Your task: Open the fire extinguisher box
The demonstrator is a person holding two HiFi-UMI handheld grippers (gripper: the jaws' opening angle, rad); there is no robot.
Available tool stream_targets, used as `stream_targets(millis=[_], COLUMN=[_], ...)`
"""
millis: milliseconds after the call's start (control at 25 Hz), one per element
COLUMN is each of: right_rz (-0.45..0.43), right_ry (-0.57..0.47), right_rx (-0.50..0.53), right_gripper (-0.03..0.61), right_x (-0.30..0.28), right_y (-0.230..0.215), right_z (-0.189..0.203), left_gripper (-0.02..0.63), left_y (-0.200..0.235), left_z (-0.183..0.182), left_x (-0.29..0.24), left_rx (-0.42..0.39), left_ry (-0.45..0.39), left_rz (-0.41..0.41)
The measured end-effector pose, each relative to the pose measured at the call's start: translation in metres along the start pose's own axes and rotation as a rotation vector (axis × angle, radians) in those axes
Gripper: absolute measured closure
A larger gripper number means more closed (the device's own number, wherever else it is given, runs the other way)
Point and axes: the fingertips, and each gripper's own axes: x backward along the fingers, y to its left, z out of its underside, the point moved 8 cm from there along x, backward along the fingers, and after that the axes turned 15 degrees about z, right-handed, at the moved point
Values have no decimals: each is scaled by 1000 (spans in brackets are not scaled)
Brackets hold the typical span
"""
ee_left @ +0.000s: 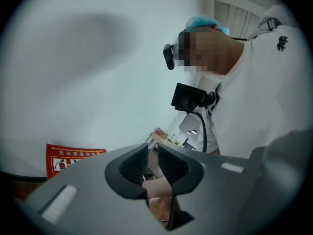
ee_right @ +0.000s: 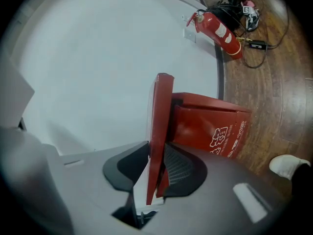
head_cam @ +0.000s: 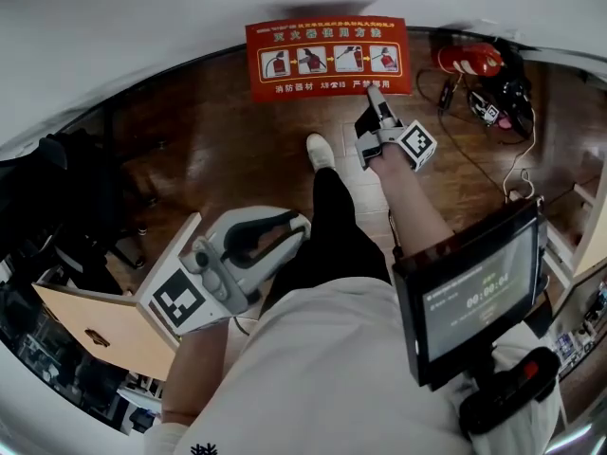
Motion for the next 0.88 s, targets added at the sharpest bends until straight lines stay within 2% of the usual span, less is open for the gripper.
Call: stream_targets(millis=[160, 400, 640, 760, 880], right_rz=[-42, -176, -272, -309, -331], right_ry=[15, 20, -1, -15, -25], right_rx=[-28, 43, 81, 103, 125], right_gripper=[508, 505, 515, 488, 488], right_x=[12, 9, -13, -33, -56], right_y=[32, 89, 139, 163, 182], right_z=[-3, -22, -45, -60, -72], left_gripper=[560, 560, 560, 560, 560], left_y=[-3, 3, 4, 5, 8], left_z=[-5, -7, -15, -16, -18], left_x=[0, -6, -14, -11, -7], left_rx=[-17, -14, -28, -26, -26], left_ry=[-9, -19, -33, -41, -51], left_rz=[5, 17, 28, 16, 1])
